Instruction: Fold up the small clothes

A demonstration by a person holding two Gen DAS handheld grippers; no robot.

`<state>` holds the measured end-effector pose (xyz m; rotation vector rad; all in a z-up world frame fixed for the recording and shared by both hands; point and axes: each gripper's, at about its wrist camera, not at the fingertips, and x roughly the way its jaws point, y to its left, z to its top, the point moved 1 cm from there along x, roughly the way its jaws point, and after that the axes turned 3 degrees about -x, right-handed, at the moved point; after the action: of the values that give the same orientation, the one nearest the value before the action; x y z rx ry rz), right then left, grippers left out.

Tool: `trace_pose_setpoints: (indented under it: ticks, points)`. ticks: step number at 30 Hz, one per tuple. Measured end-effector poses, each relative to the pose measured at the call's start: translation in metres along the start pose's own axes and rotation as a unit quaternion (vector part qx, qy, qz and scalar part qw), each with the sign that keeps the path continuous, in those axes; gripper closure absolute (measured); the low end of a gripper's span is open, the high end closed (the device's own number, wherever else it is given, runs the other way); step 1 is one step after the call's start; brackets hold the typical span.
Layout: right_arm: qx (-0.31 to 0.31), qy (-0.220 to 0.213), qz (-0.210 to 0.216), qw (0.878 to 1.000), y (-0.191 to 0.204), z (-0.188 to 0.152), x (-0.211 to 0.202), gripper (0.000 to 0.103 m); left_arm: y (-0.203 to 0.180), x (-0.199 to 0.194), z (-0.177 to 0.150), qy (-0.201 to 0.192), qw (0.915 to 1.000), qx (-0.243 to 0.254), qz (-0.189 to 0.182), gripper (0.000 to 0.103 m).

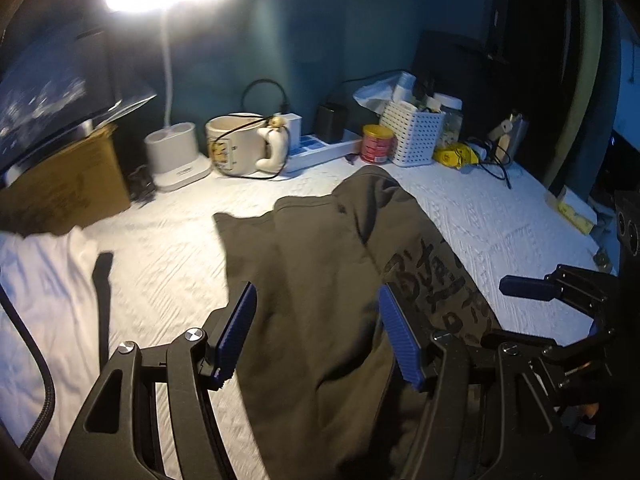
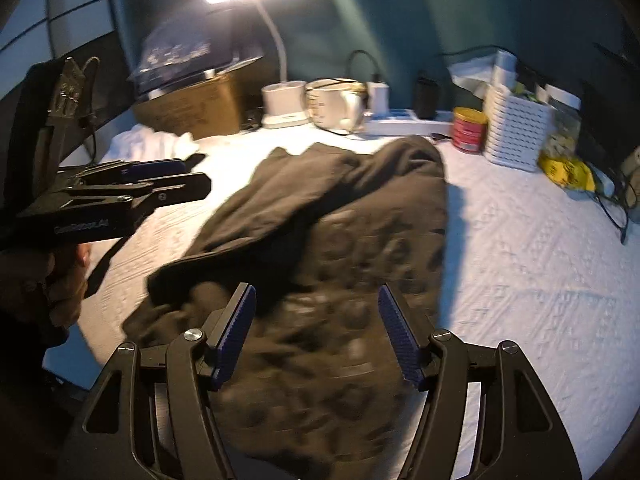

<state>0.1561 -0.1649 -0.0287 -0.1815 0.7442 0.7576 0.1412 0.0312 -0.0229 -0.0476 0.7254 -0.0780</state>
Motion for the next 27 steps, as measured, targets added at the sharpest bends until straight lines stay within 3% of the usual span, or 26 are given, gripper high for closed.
trace_pose_setpoints:
  ticks: [10,18,20,22,24,27]
  points:
    - [0.046,0.006,-0.02,0.999,-0.052,0.008,0.019,0.036,-0.035,0.051,0.031,0.035,0.9957,0.086,0.004,0.039]
    - [0.063,0.02,-0.026,0.997,-0.075,0.017,0.038,0.036,-0.048,0.094,0.035,0.062,0.9823,0.175,0.027,0.04]
    - [0.062,0.026,-0.027,0.997,-0.076,0.019,0.044,0.036,-0.043,0.1,0.033,0.066,0.9788,0.19,0.038,0.049]
    - [0.061,0.031,-0.028,0.997,-0.077,0.022,0.05,0.036,-0.032,0.104,0.03,0.076,0.9776,0.191,0.045,0.075]
    - [0.061,0.034,-0.028,0.997,-0.077,0.026,0.054,0.036,-0.015,0.104,0.029,0.079,0.9809,0.171,0.051,0.086]
    - [0.058,0.04,-0.025,0.997,-0.074,0.031,0.062,0.036,0.008,0.092,0.029,0.059,0.9868,0.136,0.065,0.088]
